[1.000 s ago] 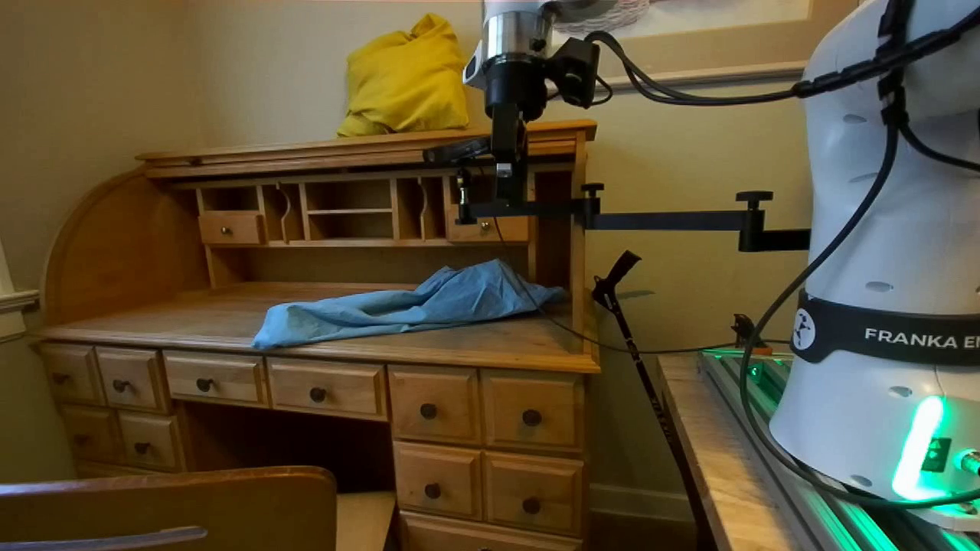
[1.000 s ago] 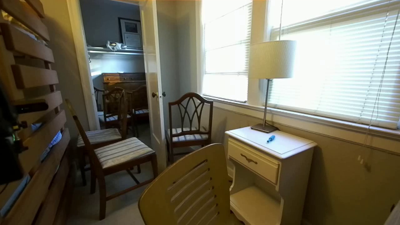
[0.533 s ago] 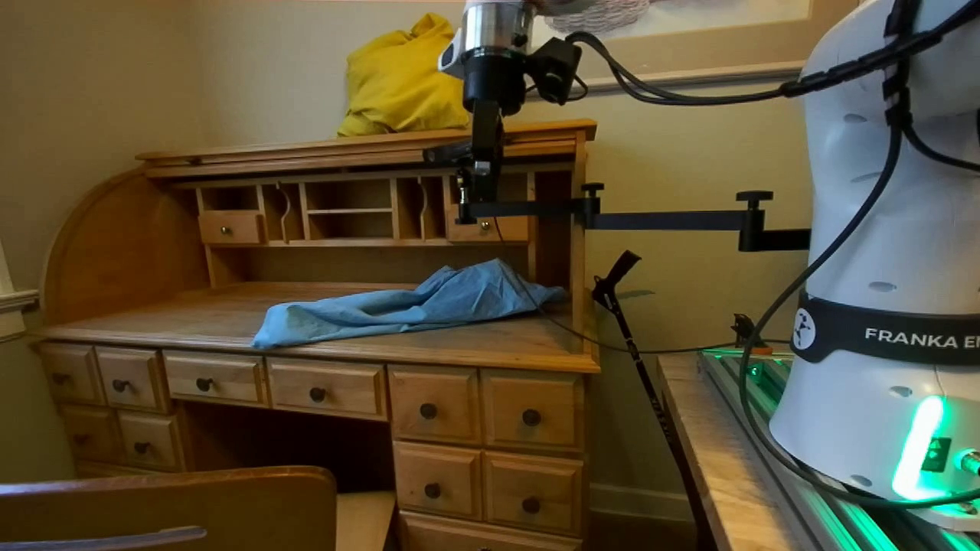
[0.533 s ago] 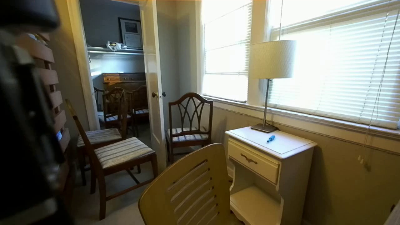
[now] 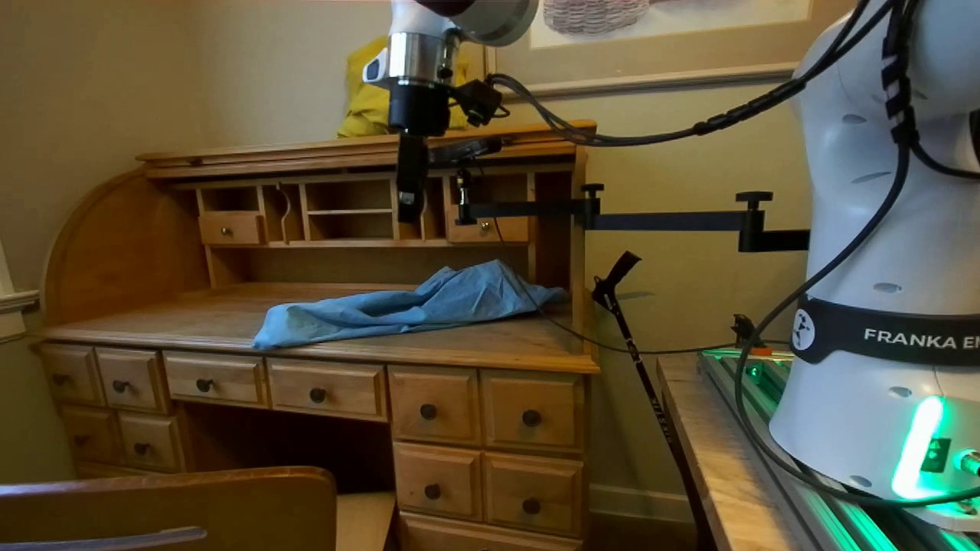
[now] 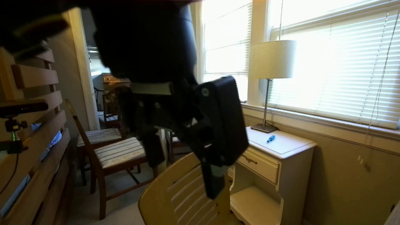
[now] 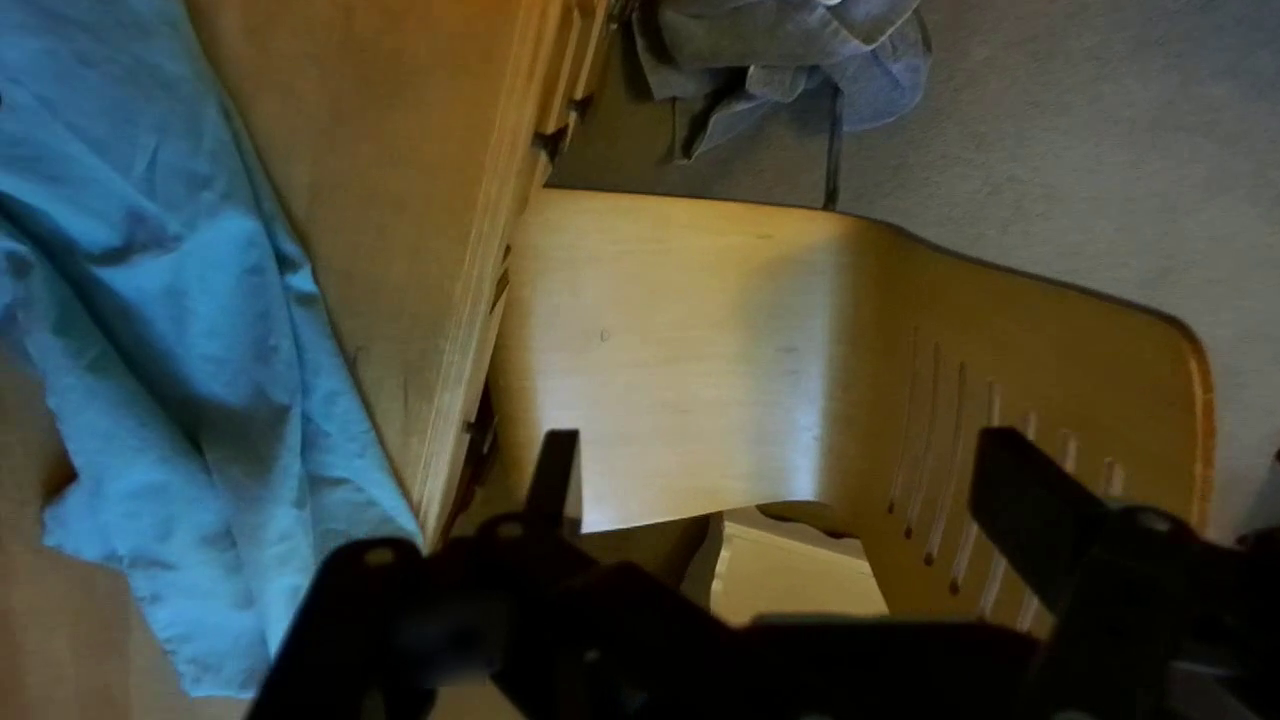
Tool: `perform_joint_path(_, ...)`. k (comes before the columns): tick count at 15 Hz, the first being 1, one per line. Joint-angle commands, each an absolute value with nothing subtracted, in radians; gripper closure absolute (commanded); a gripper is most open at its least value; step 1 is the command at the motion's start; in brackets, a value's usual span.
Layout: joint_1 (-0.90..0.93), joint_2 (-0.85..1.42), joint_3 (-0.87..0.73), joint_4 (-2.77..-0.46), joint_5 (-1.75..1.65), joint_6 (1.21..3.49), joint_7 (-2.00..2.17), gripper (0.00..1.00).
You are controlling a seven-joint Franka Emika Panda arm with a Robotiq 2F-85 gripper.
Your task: Pick up the blue cloth and put it on the chair
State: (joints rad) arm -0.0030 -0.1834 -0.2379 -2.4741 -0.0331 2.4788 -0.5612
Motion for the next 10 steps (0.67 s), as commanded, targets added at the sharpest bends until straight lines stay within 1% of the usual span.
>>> perform_joint_path(1, -0.021, -0.058, -0.219, -2.389, 0.038, 2.557, -0.557, 0.00)
perform_joint_path(7, -0.045, 0.048, -0.166, -2.294, 0.247, 2.603, -0.511, 0.00)
perform_joint_path(10, -0.060, 0.088, -0.139, -2.255, 0.259, 2.649, -0.434, 0.00)
